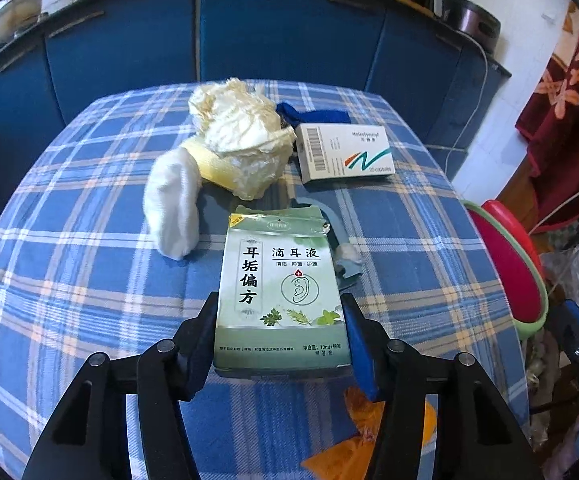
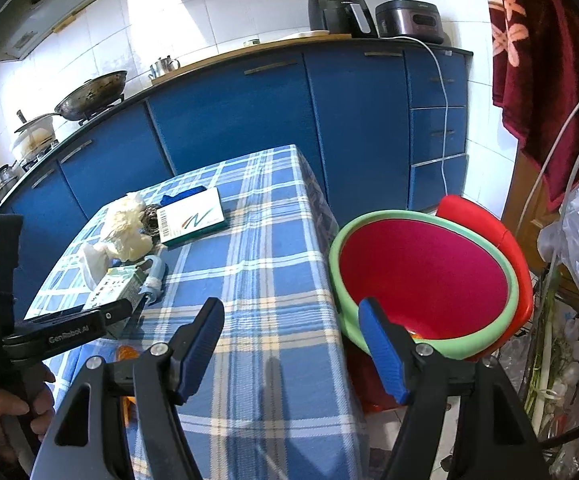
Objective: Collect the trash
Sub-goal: 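Grasp the green ear-drop box with the left gripper while the right tool approaches the crumpled orange item, then close the right gripper on the crumpled orange item and lift it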
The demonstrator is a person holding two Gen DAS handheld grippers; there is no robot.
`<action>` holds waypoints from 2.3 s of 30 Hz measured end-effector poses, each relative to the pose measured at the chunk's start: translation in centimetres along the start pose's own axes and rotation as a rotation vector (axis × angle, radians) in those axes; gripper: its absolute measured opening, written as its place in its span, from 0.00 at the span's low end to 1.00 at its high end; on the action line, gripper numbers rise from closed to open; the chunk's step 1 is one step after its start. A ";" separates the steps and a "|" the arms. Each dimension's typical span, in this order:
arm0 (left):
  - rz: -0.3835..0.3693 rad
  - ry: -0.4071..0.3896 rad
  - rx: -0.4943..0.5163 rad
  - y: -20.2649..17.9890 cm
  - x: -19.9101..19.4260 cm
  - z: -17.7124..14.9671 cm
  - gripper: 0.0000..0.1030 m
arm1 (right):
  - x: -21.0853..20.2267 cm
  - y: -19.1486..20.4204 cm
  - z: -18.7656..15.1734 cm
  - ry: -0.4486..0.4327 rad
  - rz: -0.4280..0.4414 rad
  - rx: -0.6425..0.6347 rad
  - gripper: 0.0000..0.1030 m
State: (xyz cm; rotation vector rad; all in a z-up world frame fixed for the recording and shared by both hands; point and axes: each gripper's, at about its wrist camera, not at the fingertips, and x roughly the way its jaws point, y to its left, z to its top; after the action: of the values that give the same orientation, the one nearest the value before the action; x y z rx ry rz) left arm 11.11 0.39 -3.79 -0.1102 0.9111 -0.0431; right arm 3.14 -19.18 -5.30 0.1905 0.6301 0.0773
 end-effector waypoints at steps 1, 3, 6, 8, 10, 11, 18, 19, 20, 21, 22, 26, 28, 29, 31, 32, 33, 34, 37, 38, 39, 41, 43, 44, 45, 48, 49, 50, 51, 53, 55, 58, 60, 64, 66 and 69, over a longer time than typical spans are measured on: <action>0.001 -0.010 0.001 0.1 -0.4 -0.2 0.57 | 0.0 0.2 0.0 0.002 0.004 -0.002 0.70; 0.001 -0.025 -0.003 0.5 -1.1 -0.5 0.57 | -0.1 0.5 -0.1 0.006 0.014 -0.004 0.70; 0.001 -0.043 -0.015 1.5 -2.2 -1.0 0.57 | -0.2 1.2 -0.3 0.009 0.029 -0.014 0.70; 0.002 -0.055 -0.026 2.0 -3.0 -1.4 0.57 | -0.3 1.8 -0.5 0.010 0.037 -0.024 0.70; 0.005 -0.069 -0.039 2.7 -3.8 -1.7 0.57 | -0.3 2.5 -0.6 0.015 0.048 -0.035 0.70; 0.007 -0.079 -0.047 3.2 -4.3 -1.9 0.57 | -0.3 2.9 -0.7 0.020 0.058 -0.040 0.70; 0.010 -0.124 -0.072 5.0 -6.5 -2.8 0.57 | -0.1 5.5 -1.6 0.052 0.106 -0.084 0.70; 0.010 -0.129 -0.076 5.2 -6.7 -2.9 0.57 | 0.0 5.8 -1.7 0.058 0.110 -0.089 0.70; 0.009 -0.133 -0.081 5.4 -6.9 -3.0 0.57 | 0.2 6.2 -1.9 0.068 0.117 -0.096 0.70; 0.008 -0.136 -0.085 5.6 -7.1 -3.2 0.57 | 0.4 6.6 -2.1 0.079 0.125 -0.104 0.70; 0.007 -0.139 -0.089 5.8 -7.2 -3.3 0.57 | 0.6 7.0 -2.3 0.089 0.131 -0.114 0.70; 0.007 -0.148 -0.103 6.6 -7.7 -3.7 0.57 | 1.4 8.3 -2.9 0.126 0.147 -0.149 0.70; 0.010 -0.144 -0.104 6.9 -7.6 -3.9 0.57 | 1.7 8.8 -3.1 0.139 0.152 -0.161 0.70; 0.013 -0.142 -0.102 6.9 -7.6 -3.9 0.57 | 1.9 9.0 -3.2 0.145 0.155 -0.167 0.70; 0.017 -0.140 -0.102 7.0 -7.6 -4.0 0.57 | 2.3 9.3 -3.3 0.157 0.158 -0.175 0.69; 0.019 -0.139 -0.101 7.1 -7.6 -4.1 0.57 | 2.5 9.6 -3.5 0.164 0.160 -0.180 0.69; 0.021 -0.138 -0.102 7.2 -7.5 -4.1 0.57 | 2.7 9.7 -3.6 0.169 0.161 -0.184 0.68; 0.023 -0.137 -0.105 7.3 -7.5 -4.2 0.57 | 2.9 9.9 -3.7 0.175 0.162 -0.188 0.68; 0.026 -0.135 -0.115 7.6 -7.4 -4.3 0.57 | 3.6 10.5 -4.1 0.200 0.162 -0.204 0.65; 0.026 -0.134 -0.117 7.7 -7.4 -4.3 0.57 | 3.8 10.6 -4.3 0.208 0.162 -0.208 0.63; 0.026 -0.133 -0.119 7.7 -7.3 -4.3 0.57 | 4.0 10.7 -4.4 0.215 0.162 -0.211 0.63; 0.025 -0.133 -0.118 7.7 -7.3 -4.3 0.57 | 4.4 10.9 -4.7 0.226 0.168 -0.213 0.60; 0.022 -0.131 -0.117 7.6 -7.2 -4.3 0.57 | 4.3 11.0 -4.7 0.221 0.167 -0.222 0.59; 0.022 -0.131 -0.116 7.5 -7.2 -4.3 0.57 | 4.3 11.1 -4.8 0.223 0.173 -0.225 0.57; 0.021 -0.130 -0.115 7.5 -7.2 -4.3 0.57 | 4.3 11.1 -4.8 0.220 0.173 -0.229 0.56; 0.018 -0.128 -0.111 7.3 -7.1 -4.3 0.57 | 4.2 11.2 -5.0 0.220 0.199 -0.233 0.44; 0.017 -0.129 -0.110 7.3 -7.1 -4.3 0.57 | 4.1 11.3 -5.0 0.220 0.204 -0.235 0.39; 0.016 -0.130 -0.109 7.2 -7.1 -4.3 0.57 | 3.9 11.4 -5.0 0.213 0.205 -0.241 0.36; 0.014 -0.131 -0.107 7.1 -7.2 -4.3 0.57 | 3.8 11.5 -5.0 0.206 0.210 -0.245 0.34; 0.010 -0.134 -0.103 7.0 -7.3 -4.2 0.57 | 3.3 11.5 -5.0 0.191 0.212 -0.246 0.25; 0.001 -0.136 -0.100 6.7 -7.4 -4.2 0.57 | 2.9 11.4 -4.7 0.173 0.212 -0.242 0.20; -0.008 -0.139 -0.090 6.3 -7.5 -4.0 0.57 | 2.4 11.1 -4.5 0.160 0.216 -0.233 0.20; -0.014 -0.142 -0.083 6.0 -7.6 -3.9 0.57 | 2.2 10.8 -4.4 0.153 0.218 -0.227 0.19; -0.025 -0.148 -0.072 5.6 -7.8 -3.6 0.57 | 1.6 10.4 -3.9 0.131 0.218 -0.218 0.19; -0.034 -0.152 -0.063 5.1 -7.9 -3.4 0.57 | 1.1 10.0 -3.4 0.112 0.212 -0.210 0.19; -0.060 -0.150 -0.049 4.5 -7.9 -3.0 0.57 | 0.5 9.3 -2.8 0.088 0.200 -0.197 0.19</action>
State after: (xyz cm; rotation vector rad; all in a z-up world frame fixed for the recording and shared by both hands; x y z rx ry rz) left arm 3.82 5.29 0.08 -0.1843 0.7591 -0.0668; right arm 1.76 -9.62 -5.95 0.0595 0.6852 0.3403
